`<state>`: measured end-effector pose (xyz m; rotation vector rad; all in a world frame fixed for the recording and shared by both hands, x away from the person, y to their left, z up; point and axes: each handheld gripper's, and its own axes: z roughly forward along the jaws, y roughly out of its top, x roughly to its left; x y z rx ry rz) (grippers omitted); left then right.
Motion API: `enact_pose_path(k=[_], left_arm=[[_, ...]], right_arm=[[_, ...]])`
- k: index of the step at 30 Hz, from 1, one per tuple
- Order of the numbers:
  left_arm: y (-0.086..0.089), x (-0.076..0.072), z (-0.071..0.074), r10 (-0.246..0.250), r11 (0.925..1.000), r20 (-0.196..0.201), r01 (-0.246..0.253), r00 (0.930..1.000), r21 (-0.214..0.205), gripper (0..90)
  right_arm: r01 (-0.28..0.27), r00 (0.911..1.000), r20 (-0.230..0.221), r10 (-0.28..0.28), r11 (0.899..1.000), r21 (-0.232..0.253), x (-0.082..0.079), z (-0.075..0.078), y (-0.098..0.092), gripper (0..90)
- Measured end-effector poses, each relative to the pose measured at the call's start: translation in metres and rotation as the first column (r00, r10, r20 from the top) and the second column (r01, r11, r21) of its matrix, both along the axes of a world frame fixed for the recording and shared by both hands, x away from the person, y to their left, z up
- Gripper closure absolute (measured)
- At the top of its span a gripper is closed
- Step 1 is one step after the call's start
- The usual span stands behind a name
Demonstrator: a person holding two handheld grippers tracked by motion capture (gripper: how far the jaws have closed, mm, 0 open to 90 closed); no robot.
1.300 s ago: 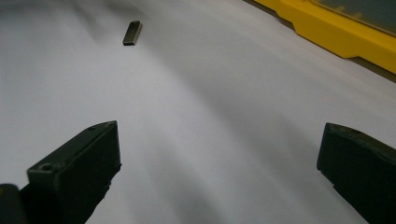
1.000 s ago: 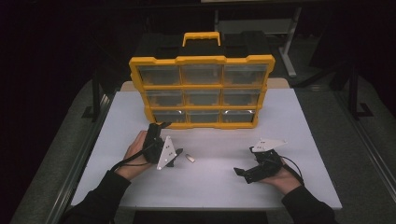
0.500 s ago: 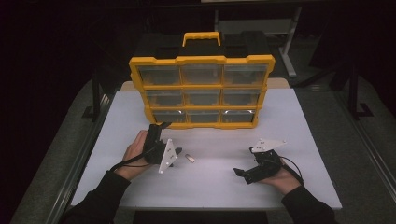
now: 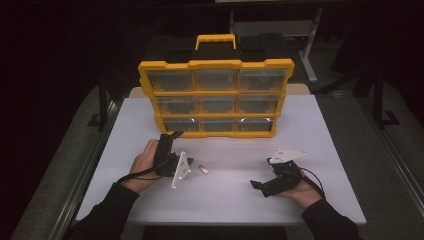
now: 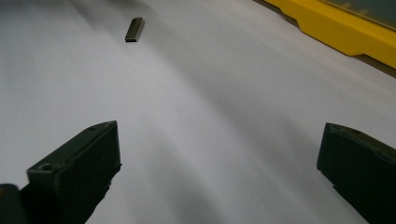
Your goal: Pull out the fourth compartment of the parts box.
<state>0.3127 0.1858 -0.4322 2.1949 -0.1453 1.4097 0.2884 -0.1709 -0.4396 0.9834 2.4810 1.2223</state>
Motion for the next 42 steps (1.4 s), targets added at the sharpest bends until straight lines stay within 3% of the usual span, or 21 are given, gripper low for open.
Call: enact_pose_path(k=[12, 20, 34, 42], left_arm=[[0.000, -0.002, -0.002, -0.006, 0.9993, 0.052, 0.004, 0.9987, 0.037, 0.5], [0.000, -0.003, -0.005, -0.012, 0.9963, 0.090, 0.005, 0.9959, 0.086, 0.5], [0.002, -0.003, -0.011, -0.028, 0.9873, 0.164, 0.002, 0.9861, 0.159, 0.5], [0.003, -0.004, -0.011, -0.037, 0.9857, 0.195, 0.003, 0.9800, 0.169, 0.6]], right_arm=[[0.002, 1.0000, -0.001, -0.002, 1.000, 0.002, 0.000, 0.000, 0.000, 0.0], [0.002, 1.0000, -0.001, -0.002, 1.000, 0.002, 0.000, 0.000, 0.000, 0.0], [0.003, 1.0000, -0.001, -0.003, 1.000, 0.001, 0.000, 0.000, 0.000, 0.0], [0.003, 1.0000, 0.000, -0.003, 1.000, 0.001, 0.000, 0.000, -0.001, 0.0]])
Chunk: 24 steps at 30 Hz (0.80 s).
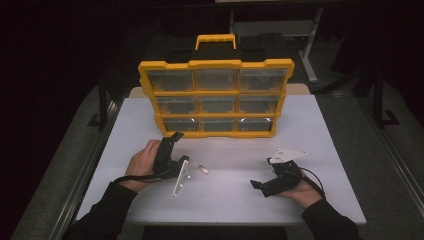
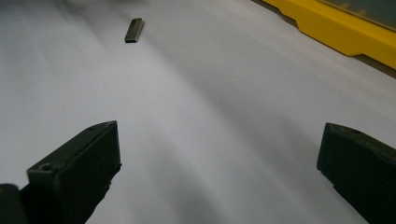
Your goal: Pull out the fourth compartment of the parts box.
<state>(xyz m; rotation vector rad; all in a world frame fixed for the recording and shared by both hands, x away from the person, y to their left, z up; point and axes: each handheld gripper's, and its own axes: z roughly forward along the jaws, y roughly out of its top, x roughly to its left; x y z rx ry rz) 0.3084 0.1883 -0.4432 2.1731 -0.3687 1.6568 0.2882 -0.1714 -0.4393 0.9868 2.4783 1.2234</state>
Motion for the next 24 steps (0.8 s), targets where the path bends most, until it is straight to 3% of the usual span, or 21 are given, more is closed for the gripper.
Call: enact_pose_path(k=[18, 24], left_arm=[[-0.0041, 0.0041, 0.0010, -0.004, 0.9999, 0.001, 0.004, 1.0000, 0.012, 0.5], [-0.0065, 0.0086, 0.0037, -0.004, 0.9997, 0.022, 0.003, 0.9997, 0.023, 0.6]], right_arm=[[-0.002, 1.0000, 0.000, 0.002, 1.000, -0.002, 0.0001, -0.0004, 0.0005, 0.0], [-0.001, 1.0000, -0.001, 0.001, 1.000, -0.001, 0.0004, -0.0003, 0.0004, 0.0]])
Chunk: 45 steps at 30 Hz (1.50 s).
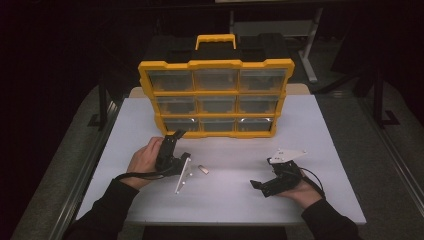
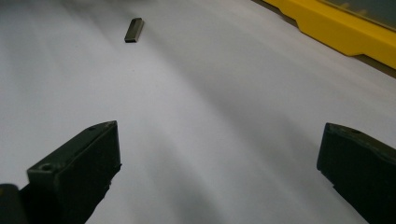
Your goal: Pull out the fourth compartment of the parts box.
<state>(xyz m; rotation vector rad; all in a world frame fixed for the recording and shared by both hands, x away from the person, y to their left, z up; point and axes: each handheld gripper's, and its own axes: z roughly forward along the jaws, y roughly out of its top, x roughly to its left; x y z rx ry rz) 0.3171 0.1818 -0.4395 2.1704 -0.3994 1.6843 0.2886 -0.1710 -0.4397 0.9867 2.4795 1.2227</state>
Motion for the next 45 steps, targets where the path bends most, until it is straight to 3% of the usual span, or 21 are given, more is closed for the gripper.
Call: enact_pose_path(k=[16, 45], left_arm=[[-0.002, 0.009, 0.015, 0.011, 0.9999, 0.044, -0.011, 0.9990, -0.004, 0.6], [0.004, 0.026, 0.041, 0.052, 0.9986, 0.078, -0.051, 0.9956, -0.010, 0.5]], right_arm=[[0.000, 1.0000, -0.001, 0.000, 1.000, 0.001, 0.000, 0.000, 0.000, 0.0], [0.000, 1.0000, -0.001, 0.000, 1.000, 0.001, 0.000, 0.000, -0.001, 0.0]])
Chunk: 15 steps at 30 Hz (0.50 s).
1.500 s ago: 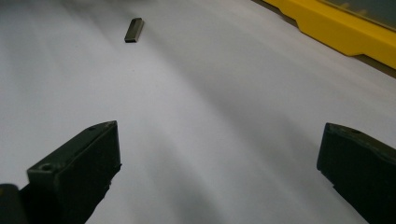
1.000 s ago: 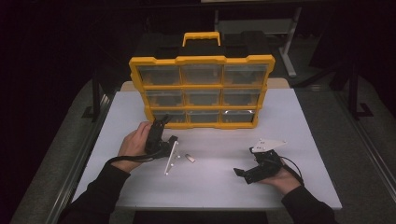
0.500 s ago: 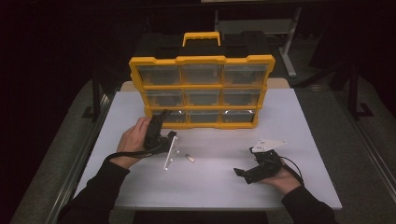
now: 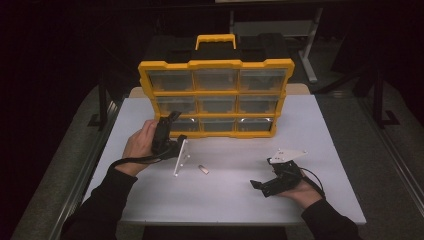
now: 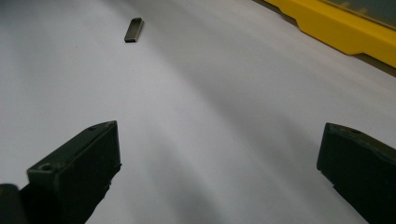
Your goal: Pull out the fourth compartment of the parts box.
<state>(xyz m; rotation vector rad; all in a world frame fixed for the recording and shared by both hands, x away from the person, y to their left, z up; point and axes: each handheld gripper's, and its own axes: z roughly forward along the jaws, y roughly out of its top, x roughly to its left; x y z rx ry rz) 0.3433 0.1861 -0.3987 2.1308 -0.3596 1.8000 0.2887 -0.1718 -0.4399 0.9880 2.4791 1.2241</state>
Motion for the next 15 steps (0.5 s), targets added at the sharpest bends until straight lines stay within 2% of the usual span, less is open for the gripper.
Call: enact_pose_path(k=[1, 5, 8, 9, 15], left_arm=[[0.000, 0.000, 0.002, 0.007, 0.9999, 0.004, -0.007, 1.0000, 0.009, 0.5], [0.001, 0.004, 0.005, 0.001, 1.0000, 0.010, 0.000, 0.9999, -0.003, 0.5], [0.001, 0.005, 0.009, 0.009, 0.9999, 0.018, -0.009, 0.9998, 0.010, 0.5], [0.001, 0.006, 0.009, 0.002, 1.0000, 0.016, -0.002, 0.9999, -0.004, 0.5], [0.001, 0.009, 0.015, 0.006, 1.0000, 0.021, -0.005, 0.9998, -0.007, 0.5]], right_arm=[[0.001, 1.0000, 0.000, -0.001, 1.000, 0.001, 0.000, 0.000, 0.000, 0.0], [0.000, 1.0000, 0.000, 0.000, 1.000, -0.001, 0.000, 0.000, 0.000, 0.0], [0.001, 1.0000, -0.001, -0.001, 1.000, 0.000, 0.000, 0.000, 0.000, 0.0], [0.001, 1.0000, -0.001, -0.001, 1.000, 0.001, 0.000, 0.000, 0.000, 0.0], [0.003, 1.0000, -0.002, -0.003, 1.000, 0.002, 0.000, 0.000, 0.000, 0.0]])
